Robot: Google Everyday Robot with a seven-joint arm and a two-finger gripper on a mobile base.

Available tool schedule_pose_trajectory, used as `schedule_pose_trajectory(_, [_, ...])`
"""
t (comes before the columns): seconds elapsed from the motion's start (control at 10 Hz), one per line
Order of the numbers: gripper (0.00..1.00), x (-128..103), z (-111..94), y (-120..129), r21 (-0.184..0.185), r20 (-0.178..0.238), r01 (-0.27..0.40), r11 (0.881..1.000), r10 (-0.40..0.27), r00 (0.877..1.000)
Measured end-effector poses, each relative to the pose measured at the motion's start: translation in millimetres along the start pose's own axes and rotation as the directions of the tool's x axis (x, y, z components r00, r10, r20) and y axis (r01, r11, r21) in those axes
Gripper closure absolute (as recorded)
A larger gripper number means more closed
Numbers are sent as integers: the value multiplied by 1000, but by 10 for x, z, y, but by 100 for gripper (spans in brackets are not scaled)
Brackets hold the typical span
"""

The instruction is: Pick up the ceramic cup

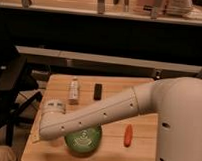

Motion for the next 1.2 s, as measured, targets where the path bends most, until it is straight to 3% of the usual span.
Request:
schedule_pose_trajectory(0.3, [20, 68, -103, -12, -12, 2, -6, 1000, 6, 1000])
schedule_pose_trajectory(0.6, [20, 380, -574, -3, -51, 2, -11, 999, 11, 1000])
schedule_pose_trajectory(0.8, [20, 523, -696, 128, -76, -3, -25, 997, 24, 1000])
schedule_pose_trajectory(1.0, [20, 615, -656, 242, -103, 9, -38, 994, 39, 999])
schedule_pose_trajectory(1.2, [20, 669, -490, 414, -122, 40, -61, 991, 66, 997])
